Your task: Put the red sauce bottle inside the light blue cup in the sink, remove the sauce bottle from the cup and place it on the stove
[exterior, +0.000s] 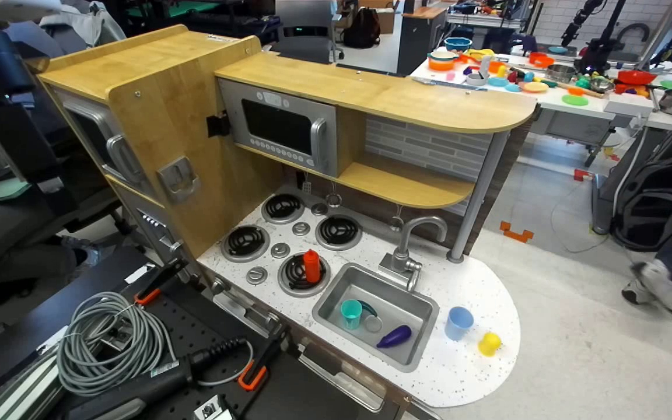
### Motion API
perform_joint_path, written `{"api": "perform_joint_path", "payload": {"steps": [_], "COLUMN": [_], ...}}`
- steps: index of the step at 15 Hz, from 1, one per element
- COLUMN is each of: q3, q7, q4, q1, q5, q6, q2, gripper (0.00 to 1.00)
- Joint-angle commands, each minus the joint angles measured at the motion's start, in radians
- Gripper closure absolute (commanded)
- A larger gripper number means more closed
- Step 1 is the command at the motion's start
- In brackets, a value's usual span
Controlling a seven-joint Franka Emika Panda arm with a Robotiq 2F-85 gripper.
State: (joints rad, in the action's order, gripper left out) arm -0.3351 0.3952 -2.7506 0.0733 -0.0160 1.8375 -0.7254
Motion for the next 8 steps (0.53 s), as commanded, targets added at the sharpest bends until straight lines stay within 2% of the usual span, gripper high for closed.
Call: {"api": "perform_joint_path", "payload": {"steps": [1, 8], "q3": [0.017, 0.018], "q7": [0.010, 0.015], "q4": [0.002, 0.002], "q1": [0.018, 0.017], "q5": [-0.011, -0.006], "q6": [-0.003, -0.005], "q2": [0.004, 0.005], "gripper": [0.00, 0.00]}}
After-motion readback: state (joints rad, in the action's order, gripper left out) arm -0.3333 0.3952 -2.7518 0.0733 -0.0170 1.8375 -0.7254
